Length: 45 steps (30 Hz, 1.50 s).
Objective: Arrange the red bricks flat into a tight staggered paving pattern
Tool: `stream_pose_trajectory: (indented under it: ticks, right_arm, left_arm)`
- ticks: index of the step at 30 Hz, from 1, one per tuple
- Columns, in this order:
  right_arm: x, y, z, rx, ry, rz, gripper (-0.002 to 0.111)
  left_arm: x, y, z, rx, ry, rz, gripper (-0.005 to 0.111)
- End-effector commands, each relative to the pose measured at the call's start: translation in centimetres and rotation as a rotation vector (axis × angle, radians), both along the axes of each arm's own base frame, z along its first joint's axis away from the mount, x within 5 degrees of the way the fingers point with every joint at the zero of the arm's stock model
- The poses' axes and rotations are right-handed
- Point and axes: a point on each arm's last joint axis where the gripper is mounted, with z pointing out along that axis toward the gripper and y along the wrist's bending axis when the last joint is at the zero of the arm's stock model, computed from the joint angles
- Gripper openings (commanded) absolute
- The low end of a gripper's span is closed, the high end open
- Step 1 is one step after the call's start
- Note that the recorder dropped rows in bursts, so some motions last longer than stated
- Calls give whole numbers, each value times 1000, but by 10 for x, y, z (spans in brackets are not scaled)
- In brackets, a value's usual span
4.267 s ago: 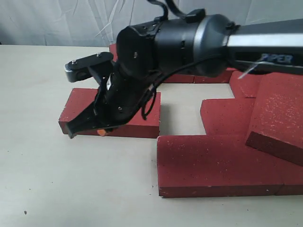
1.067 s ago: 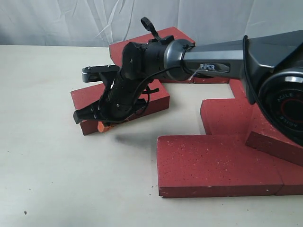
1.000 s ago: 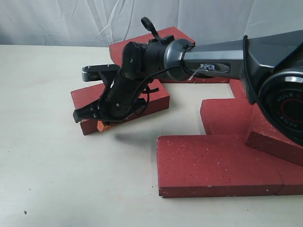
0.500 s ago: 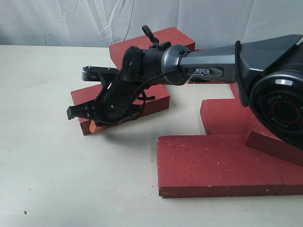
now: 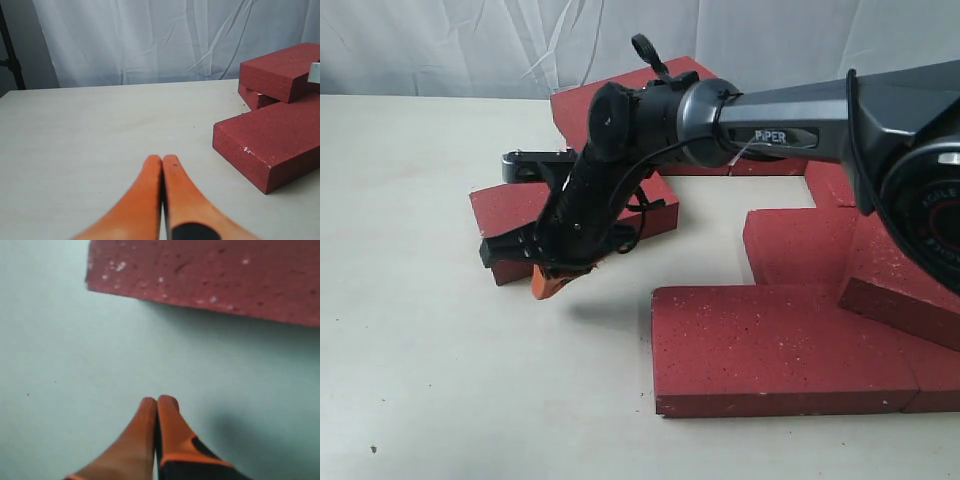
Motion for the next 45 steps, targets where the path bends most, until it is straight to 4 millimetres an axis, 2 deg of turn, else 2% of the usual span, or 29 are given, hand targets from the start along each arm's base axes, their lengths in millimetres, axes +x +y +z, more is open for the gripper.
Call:
stream_pose_trajectory:
  ticks: [1, 6, 10, 14, 23, 34, 41, 45]
  right_arm:
    - [16, -19, 17, 8, -47, -39, -1]
    - [35, -44, 40, 28, -97, -103, -1]
    - [49, -65, 49, 24, -125, -137, -1]
    - [61, -84, 49, 12, -129, -177, -1]
    - [82, -113, 50, 20, -156, -269, -1]
    - [86, -117, 48, 18, -168, -286, -1]
    - [86, -117, 47, 15, -167, -284, -1]
    - [87, -118, 47, 11, -178, -284, -1]
  left_arm:
    - [0, 0, -1, 16, -7, 0, 0]
    - [0, 0, -1, 16, -7, 0, 0]
    - [0, 1, -1, 31, -8, 1, 0]
    - [0, 2, -1, 82, -11, 6, 0]
    - [0, 1, 1, 54, -23, 3, 0]
    - [0, 0, 26, -98, -298, 4, 0]
    - [0, 1, 28, -128, -313, 6, 0]
    - [0, 1, 25, -251, -274, 11, 0]
